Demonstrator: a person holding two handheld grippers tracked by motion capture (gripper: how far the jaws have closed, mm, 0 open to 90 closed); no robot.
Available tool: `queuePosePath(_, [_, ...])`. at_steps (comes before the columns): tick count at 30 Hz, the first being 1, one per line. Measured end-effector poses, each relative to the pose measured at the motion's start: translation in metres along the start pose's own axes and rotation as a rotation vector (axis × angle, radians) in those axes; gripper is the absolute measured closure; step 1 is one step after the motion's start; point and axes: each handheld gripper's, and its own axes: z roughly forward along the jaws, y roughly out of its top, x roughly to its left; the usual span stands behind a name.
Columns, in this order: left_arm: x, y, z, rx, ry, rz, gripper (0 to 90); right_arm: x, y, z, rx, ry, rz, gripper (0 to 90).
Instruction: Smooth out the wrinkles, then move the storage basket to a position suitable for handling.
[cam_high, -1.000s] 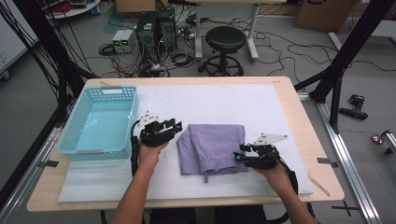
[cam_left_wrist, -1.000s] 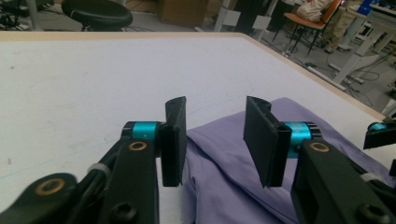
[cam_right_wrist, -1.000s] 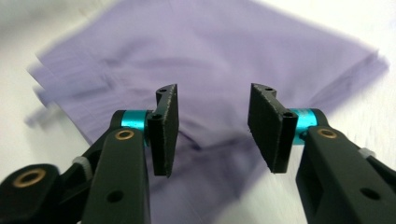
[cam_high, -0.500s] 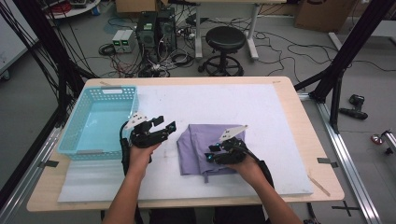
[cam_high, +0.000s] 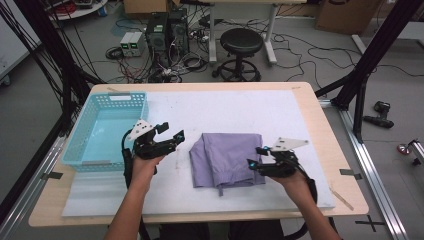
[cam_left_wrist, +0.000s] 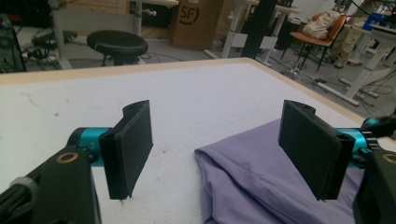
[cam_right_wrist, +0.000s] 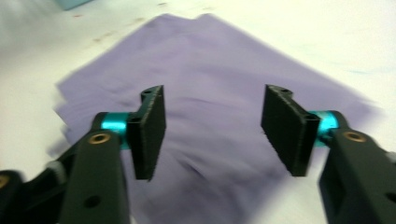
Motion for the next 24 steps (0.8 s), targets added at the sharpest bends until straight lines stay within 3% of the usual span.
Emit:
queuePosePath(4, [-0.002,0.002,-0.005,-0.003,-0.011,0.012,23.9,-0.018,-0.013,-0.031,-0.041,-0.099,0.018,22.5])
queuePosePath(9, [-0.004,0.006,-0.009,0.005,-0.023,0.008,20.0,-0.034,-0.025,-0.058,-0.057,-0.163,0.036,21.6])
queuePosePath(15, [-0.006,0.009,-0.021,-0.014,-0.026,0.035,20.0,-0.041,-0.039,-0.071,-0.044,-0.196,0.076,21.0])
queuePosePath(24, [-0.006,0.017,-0.038,-0.025,-0.007,0.055,20.0,-0.045,-0.041,-0.083,-0.07,-0.221,0.108,21.0])
